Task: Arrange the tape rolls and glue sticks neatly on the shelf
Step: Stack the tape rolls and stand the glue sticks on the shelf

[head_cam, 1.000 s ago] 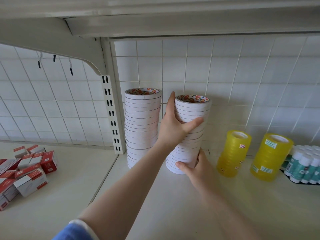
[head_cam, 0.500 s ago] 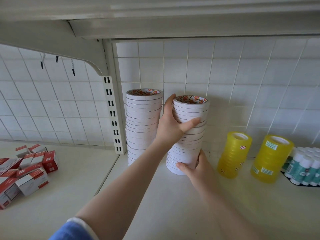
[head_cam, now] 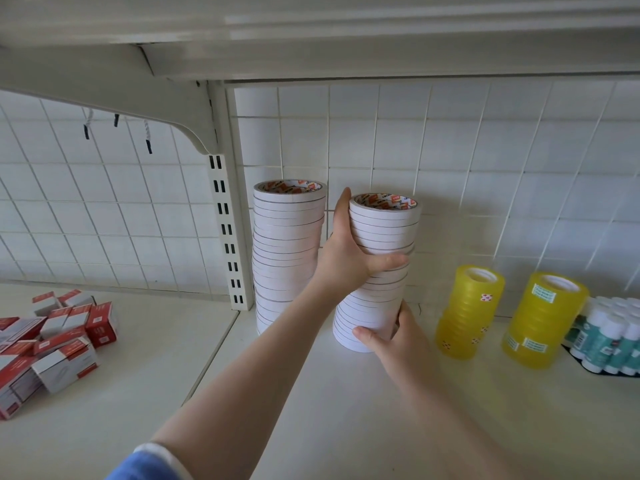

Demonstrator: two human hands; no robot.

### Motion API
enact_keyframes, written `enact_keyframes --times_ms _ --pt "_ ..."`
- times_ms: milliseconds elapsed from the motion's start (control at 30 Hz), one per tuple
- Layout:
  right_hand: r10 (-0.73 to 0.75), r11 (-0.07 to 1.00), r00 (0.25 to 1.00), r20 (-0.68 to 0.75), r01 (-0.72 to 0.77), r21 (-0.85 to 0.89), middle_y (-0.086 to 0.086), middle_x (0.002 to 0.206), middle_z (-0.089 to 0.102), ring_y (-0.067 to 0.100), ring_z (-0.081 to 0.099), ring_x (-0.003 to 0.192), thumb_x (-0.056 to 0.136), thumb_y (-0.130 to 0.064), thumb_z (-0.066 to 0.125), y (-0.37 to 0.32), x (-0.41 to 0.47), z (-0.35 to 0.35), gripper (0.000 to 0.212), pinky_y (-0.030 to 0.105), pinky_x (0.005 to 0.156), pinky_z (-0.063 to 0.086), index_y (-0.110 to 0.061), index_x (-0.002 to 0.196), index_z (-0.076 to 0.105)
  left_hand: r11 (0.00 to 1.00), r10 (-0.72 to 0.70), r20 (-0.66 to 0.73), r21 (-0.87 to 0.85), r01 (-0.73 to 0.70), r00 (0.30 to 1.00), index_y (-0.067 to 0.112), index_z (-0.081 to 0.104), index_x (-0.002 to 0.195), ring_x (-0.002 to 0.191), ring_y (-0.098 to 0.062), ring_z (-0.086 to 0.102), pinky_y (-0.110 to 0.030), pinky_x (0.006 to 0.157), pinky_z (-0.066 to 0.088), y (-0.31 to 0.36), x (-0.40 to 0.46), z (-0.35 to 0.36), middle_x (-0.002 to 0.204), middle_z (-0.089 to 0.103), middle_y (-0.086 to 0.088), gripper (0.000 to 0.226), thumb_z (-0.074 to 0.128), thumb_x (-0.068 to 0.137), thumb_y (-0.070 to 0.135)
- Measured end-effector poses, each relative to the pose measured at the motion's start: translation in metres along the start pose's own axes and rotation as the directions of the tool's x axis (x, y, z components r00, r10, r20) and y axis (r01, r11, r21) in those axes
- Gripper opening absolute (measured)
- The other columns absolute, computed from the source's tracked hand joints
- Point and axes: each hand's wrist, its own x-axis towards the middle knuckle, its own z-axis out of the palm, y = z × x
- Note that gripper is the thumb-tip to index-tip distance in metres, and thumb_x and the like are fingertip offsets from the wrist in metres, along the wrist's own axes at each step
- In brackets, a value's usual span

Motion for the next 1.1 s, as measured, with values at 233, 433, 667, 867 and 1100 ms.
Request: enact_keyframes --times_ms 233,433,667,867,1100 --pt "0.007 1.000 1.000 0.006 -0.007 0.015 -0.018 0.107 0.061 0.006 0.059 0.098 0.068 -0.035 0.080 0.002 0.000 0.000 0.063 0.016 0.069 0.040 -0.030 0.122 0.048 0.995 0.040 -0.059 0.088 -0.035 0.997 0.033 0.008 0.147 0.108 0.005 0.042 -0.015 0.088 0.030 0.002 -0.003 -0.001 0.123 0.045 0.022 0.115 0.085 0.062 0.036" --pt "0.005 1.000 1.000 0.010 -0.005 0.010 -0.014 0.110 0.061 0.008 0.058 0.099 0.069 -0.034 0.080 0.001 0.001 0.000 0.065 0.012 0.067 0.038 -0.026 0.125 0.047 0.999 0.020 -0.032 0.032 -0.019 0.999 0.028 0.002 0.149 0.116 0.007 0.034 -0.017 0.096 0.027 0.000 -0.002 -0.001 0.128 0.036 0.025 0.126 0.088 0.057 0.038" --pt "0.007 1.000 1.000 0.016 -0.007 -0.024 -0.016 0.111 0.061 0.006 0.057 0.098 0.070 -0.038 0.077 -0.002 -0.002 -0.001 0.064 0.008 0.065 0.036 -0.027 0.125 0.047 1.000 0.005 -0.010 0.004 -0.005 1.000 0.020 0.009 0.148 0.126 -0.003 0.040 -0.028 0.105 0.037 -0.007 -0.005 0.002 0.141 0.041 0.012 0.122 0.089 0.057 0.032" --pt "0.025 0.999 1.000 0.011 -0.024 -0.031 -0.015 0.106 0.062 0.007 0.058 0.094 0.071 -0.036 0.077 -0.003 -0.002 -0.001 0.058 0.009 0.064 0.037 -0.024 0.121 0.050 0.998 0.029 -0.061 0.052 -0.026 0.998 0.024 0.019 0.145 0.117 -0.007 0.049 -0.023 0.093 0.040 -0.007 -0.007 0.004 0.131 0.051 0.013 0.108 0.086 0.060 0.036" --pt "0.035 0.998 0.999 0.015 -0.035 -0.048 -0.011 0.108 0.062 0.010 0.057 0.095 0.072 -0.038 0.075 -0.003 -0.002 0.000 0.060 0.010 0.062 0.035 -0.021 0.122 0.048 0.999 0.028 -0.022 -0.021 -0.029 0.999 0.022 0.004 0.148 0.108 0.017 0.033 0.000 0.084 0.029 -0.011 -0.011 0.008 0.115 0.026 0.044 0.129 0.090 0.053 0.027"
